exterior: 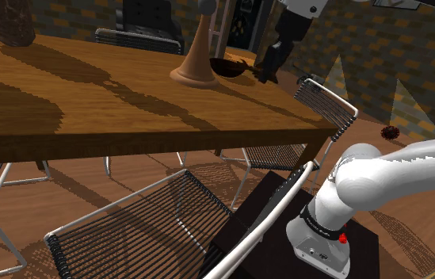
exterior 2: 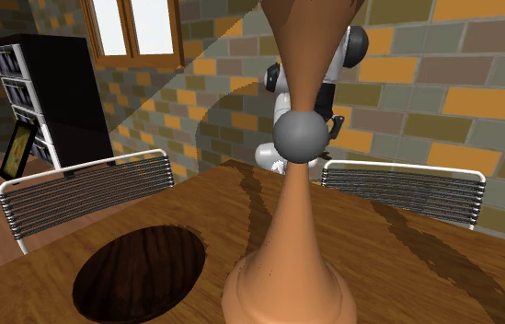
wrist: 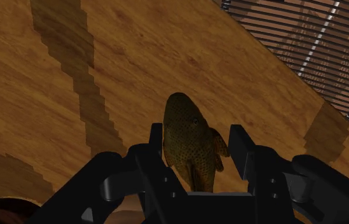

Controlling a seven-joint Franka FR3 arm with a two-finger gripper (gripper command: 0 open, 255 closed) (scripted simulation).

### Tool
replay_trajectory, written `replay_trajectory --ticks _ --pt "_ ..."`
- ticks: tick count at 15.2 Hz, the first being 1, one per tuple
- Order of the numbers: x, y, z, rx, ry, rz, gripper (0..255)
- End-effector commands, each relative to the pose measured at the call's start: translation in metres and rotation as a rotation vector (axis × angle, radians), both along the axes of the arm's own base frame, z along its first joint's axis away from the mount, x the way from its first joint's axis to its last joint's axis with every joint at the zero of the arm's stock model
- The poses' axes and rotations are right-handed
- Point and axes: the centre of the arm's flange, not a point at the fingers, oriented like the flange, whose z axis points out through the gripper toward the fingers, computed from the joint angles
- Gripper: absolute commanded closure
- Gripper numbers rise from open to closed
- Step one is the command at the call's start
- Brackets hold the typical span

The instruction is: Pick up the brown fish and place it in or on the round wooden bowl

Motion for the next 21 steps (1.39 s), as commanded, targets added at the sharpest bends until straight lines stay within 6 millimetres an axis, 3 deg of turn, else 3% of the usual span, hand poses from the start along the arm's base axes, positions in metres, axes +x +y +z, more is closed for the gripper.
replay_trajectory --ticks 1,21 --pt "0.013 -0.015 0.002 0.0 0.0 0.0 255" --pt "0.195 -0.206 -0.004 0.0 0.0 0.0 255"
